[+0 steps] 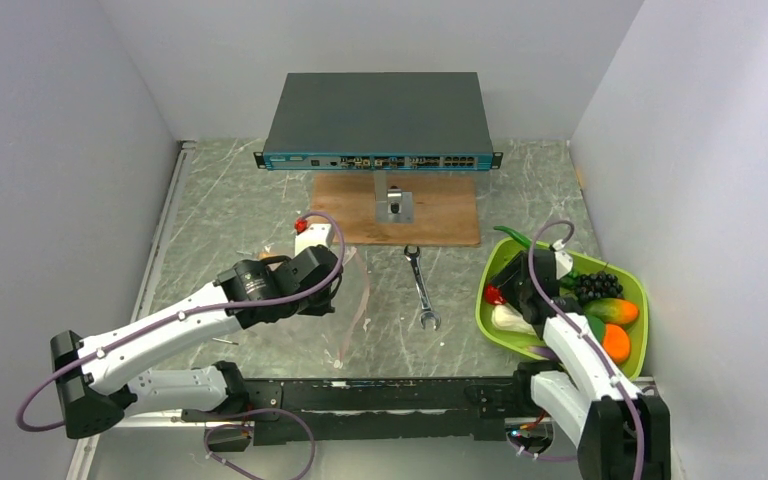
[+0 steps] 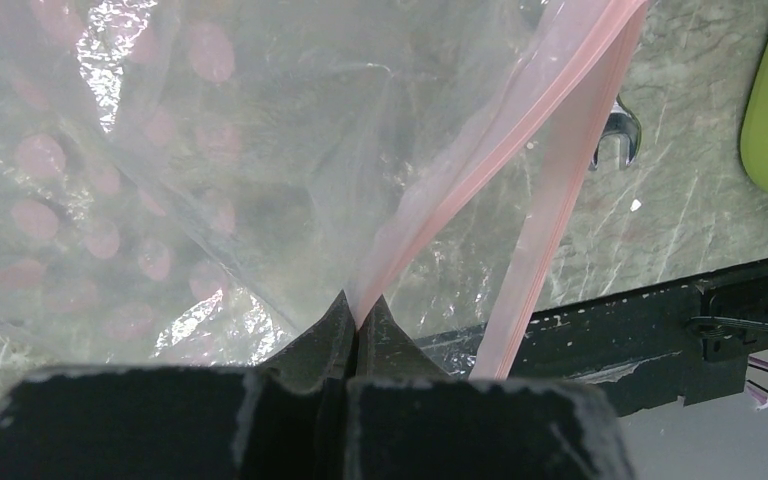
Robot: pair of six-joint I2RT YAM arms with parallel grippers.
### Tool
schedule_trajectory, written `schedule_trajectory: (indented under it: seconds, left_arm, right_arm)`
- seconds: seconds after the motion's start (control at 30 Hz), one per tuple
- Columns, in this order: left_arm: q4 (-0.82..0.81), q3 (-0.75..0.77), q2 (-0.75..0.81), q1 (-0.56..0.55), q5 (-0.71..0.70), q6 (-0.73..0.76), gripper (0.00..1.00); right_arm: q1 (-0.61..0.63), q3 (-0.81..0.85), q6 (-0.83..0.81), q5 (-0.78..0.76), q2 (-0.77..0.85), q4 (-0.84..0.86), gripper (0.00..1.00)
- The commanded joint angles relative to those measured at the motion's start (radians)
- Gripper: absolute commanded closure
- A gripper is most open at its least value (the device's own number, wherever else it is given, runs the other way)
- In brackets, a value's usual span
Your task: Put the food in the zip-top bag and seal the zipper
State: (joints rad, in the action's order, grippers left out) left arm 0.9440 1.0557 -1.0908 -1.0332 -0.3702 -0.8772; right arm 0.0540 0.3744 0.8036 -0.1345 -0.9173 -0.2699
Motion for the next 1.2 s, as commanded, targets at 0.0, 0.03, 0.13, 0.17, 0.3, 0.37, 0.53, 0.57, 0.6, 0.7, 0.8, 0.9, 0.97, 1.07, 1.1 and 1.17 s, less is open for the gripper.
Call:
schedule_trajectory:
  seconds: [0.0,0.03,0.13,0.17,0.3,0.37,0.53,0.57,0.6,0.7,0.8,0.9,0.97,1.07,1.1,1.17]
  left_arm:
    - [-0.023,0.011,0.037,0.002,-0.001,0.007,1.00]
    - [-0.029,0.008,0.042,0.002,-0.001,0.006,1.00]
    - [-0.041,0.000,0.052,0.002,0.001,0.005,1.00]
    - [-0.040,0.002,0.053,0.002,0.000,0.005,1.00]
    - [-0.033,0.003,0.058,0.002,-0.001,0.003,1.00]
    - [-0.033,-0.001,0.065,0.002,0.000,0.003,1.00]
    - [-0.059,-0.017,0.096,0.002,0.021,0.007,1.00]
    - [-0.062,-0.019,0.100,0.002,0.023,0.007,1.00]
    - [-0.061,-0.018,0.103,0.002,0.022,0.007,1.00]
    - [-0.061,-0.019,0.108,0.002,0.015,0.006,1.00]
    - [-0.064,-0.014,0.105,0.002,0.015,0.005,1.00]
    - [-0.069,-0.006,0.102,0.002,0.022,0.007,1.00]
    - [-0.075,-0.004,0.103,0.002,0.029,0.007,1.00]
    - [-0.075,-0.003,0.104,0.002,0.036,0.006,1.00]
    - [-0.071,-0.001,0.105,0.002,0.037,0.005,1.00]
    - [-0.063,0.001,0.104,0.002,0.036,0.002,1.00]
  right_arm:
    - [-0.001,0.043,-0.047,-0.010,0.123,-0.043,0.52]
    - [-0.002,0.052,-0.046,-0.021,0.151,-0.061,0.65]
    - [0.000,0.094,-0.049,-0.032,0.225,-0.128,0.83]
    - [0.000,0.102,-0.049,-0.031,0.245,-0.139,0.84]
    - [0.001,0.136,-0.051,-0.030,0.268,-0.182,0.92]
    - [0.001,0.161,-0.063,-0.005,0.273,-0.201,0.96]
    - [0.000,0.223,-0.166,0.244,0.320,-0.198,1.00]
    - [0.000,0.229,-0.189,0.322,0.334,-0.178,1.00]
    - [0.003,0.229,-0.205,0.397,0.351,-0.147,1.00]
    - [0.038,0.217,-0.191,0.642,0.382,-0.024,1.00]
    - [0.185,0.208,-0.143,0.793,0.390,0.141,1.00]
    - [0.463,0.255,-0.168,0.707,0.358,0.191,1.00]
    - [0.630,0.293,-0.192,0.621,0.306,0.195,1.00]
    - [0.828,0.316,-0.204,0.478,0.220,0.231,1.00]
    - [0.877,0.317,-0.203,0.441,0.186,0.252,1.00]
    - [0.952,0.330,-0.192,0.368,0.128,0.294,1.00]
